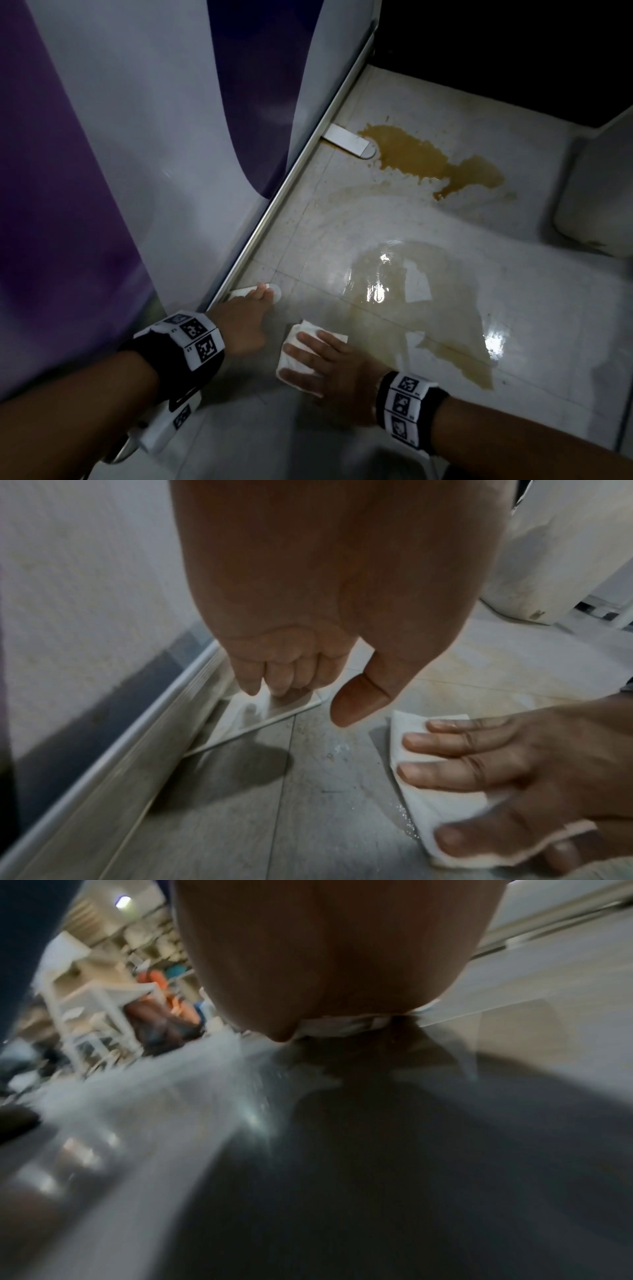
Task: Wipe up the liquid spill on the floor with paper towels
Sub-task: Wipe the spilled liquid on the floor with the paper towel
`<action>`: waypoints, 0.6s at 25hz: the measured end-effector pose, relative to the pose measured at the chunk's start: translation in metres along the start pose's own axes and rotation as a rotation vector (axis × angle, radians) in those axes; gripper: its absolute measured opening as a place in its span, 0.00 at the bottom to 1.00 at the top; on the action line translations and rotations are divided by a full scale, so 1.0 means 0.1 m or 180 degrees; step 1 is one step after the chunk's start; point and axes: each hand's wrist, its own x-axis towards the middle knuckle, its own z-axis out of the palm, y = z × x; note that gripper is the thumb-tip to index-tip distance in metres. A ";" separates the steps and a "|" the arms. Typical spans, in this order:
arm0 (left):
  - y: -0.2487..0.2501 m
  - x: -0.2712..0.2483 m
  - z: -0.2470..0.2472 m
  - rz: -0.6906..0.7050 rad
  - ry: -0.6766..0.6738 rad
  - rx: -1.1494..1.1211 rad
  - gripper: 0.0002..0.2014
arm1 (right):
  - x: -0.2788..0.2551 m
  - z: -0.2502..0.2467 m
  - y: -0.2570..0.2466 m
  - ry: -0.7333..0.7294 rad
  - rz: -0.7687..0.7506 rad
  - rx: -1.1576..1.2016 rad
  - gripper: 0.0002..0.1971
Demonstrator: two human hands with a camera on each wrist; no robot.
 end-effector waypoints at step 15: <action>0.09 -0.02 0.02 -0.0068 0.0181 0.0155 0.39 | -0.11 -0.72 1.40 -0.0244 -0.0337 -0.0309 0.26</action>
